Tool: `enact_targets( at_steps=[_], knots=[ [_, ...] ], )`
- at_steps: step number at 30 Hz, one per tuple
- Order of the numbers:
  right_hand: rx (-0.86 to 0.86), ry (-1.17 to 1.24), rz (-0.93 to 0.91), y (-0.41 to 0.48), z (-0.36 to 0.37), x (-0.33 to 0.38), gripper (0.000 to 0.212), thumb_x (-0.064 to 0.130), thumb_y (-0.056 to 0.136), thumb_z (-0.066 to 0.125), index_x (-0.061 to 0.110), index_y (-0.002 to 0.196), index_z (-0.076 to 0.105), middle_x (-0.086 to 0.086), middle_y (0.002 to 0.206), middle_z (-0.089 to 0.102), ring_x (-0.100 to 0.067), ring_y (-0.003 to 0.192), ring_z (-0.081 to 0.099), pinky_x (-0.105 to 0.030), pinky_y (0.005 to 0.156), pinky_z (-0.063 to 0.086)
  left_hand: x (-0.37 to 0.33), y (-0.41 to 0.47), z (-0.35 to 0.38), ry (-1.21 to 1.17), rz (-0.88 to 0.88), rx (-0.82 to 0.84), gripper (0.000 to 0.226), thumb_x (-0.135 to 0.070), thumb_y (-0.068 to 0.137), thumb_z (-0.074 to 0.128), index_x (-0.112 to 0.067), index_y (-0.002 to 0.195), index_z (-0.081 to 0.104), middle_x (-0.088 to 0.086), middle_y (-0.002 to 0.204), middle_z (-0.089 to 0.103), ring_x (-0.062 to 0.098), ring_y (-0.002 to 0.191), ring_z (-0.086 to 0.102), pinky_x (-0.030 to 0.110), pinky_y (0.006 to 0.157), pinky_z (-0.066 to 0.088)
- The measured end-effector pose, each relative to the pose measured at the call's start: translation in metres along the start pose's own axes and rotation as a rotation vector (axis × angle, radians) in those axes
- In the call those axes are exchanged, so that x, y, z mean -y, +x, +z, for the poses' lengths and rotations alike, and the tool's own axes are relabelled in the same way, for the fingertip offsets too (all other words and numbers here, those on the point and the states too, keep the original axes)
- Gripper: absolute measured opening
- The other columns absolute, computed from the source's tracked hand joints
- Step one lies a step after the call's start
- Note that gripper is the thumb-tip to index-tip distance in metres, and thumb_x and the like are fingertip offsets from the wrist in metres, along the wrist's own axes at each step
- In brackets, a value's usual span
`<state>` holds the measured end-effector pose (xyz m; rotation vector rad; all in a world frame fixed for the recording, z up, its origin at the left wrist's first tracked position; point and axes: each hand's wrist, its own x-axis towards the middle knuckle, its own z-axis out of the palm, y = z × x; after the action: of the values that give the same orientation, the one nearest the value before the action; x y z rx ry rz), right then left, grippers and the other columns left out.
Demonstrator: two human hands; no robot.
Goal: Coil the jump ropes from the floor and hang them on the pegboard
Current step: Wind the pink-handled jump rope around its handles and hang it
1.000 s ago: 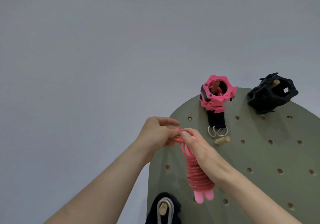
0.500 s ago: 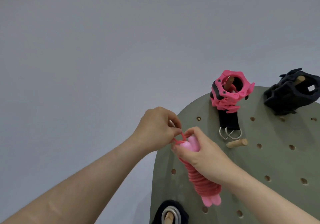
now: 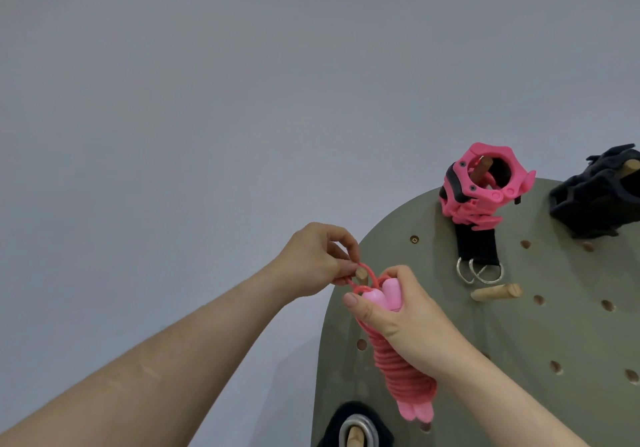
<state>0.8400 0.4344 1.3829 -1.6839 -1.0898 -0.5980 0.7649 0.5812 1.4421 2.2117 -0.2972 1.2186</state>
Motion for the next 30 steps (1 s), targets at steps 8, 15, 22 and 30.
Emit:
enact_targets(
  at_steps=[8, 15, 22, 30],
  knots=[
    [0.018, 0.252, 0.165, 0.007, 0.011, -0.023, 0.039, 0.034, 0.08, 0.076, 0.027, 0.109, 0.051, 0.001, 0.101, 0.066, -0.013, 0.088, 0.067, -0.03, 0.074, 0.054, 0.026, 0.022, 0.037, 0.275, 0.054, -0.11, 0.03, 0.0, 0.078, 0.052, -0.019, 0.084, 0.075, -0.004, 0.084, 0.074, 0.012, 0.082, 0.067, 0.026, 0.08, 0.053],
    [-0.139, -0.342, -0.018, 0.009, 0.018, -0.036, 0.027, 0.047, 0.084, 0.061, 0.023, 0.083, 0.051, 0.002, 0.084, 0.056, -0.015, 0.085, 0.051, -0.03, 0.068, 0.041, 0.043, 0.024, 0.037, 0.101, -0.025, 0.083, 0.026, 0.003, 0.073, 0.051, -0.011, 0.081, 0.071, -0.002, 0.095, 0.072, 0.013, 0.082, 0.065, 0.034, 0.08, 0.056],
    [-0.203, 0.025, 0.063, 0.018, 0.023, -0.041, 0.006, 0.025, 0.086, 0.067, 0.028, 0.091, 0.066, 0.009, 0.083, 0.071, -0.007, 0.081, 0.067, -0.034, 0.077, 0.056, 0.053, 0.011, 0.043, -0.012, 0.015, 0.151, 0.028, -0.032, 0.073, 0.078, -0.026, 0.09, 0.056, -0.007, 0.097, 0.064, 0.014, 0.086, 0.062, 0.031, 0.079, 0.053],
    [-0.206, -0.155, 0.002, 0.024, 0.024, -0.038, 0.007, 0.024, 0.085, 0.062, 0.026, 0.087, 0.069, 0.007, 0.074, 0.071, -0.013, 0.077, 0.066, -0.036, 0.073, 0.055, 0.058, 0.008, 0.05, 0.11, 0.07, -0.007, 0.008, -0.03, 0.082, 0.068, -0.033, 0.083, 0.06, -0.016, 0.075, 0.059, 0.006, 0.075, 0.056, 0.02, 0.071, 0.043]
  ],
)
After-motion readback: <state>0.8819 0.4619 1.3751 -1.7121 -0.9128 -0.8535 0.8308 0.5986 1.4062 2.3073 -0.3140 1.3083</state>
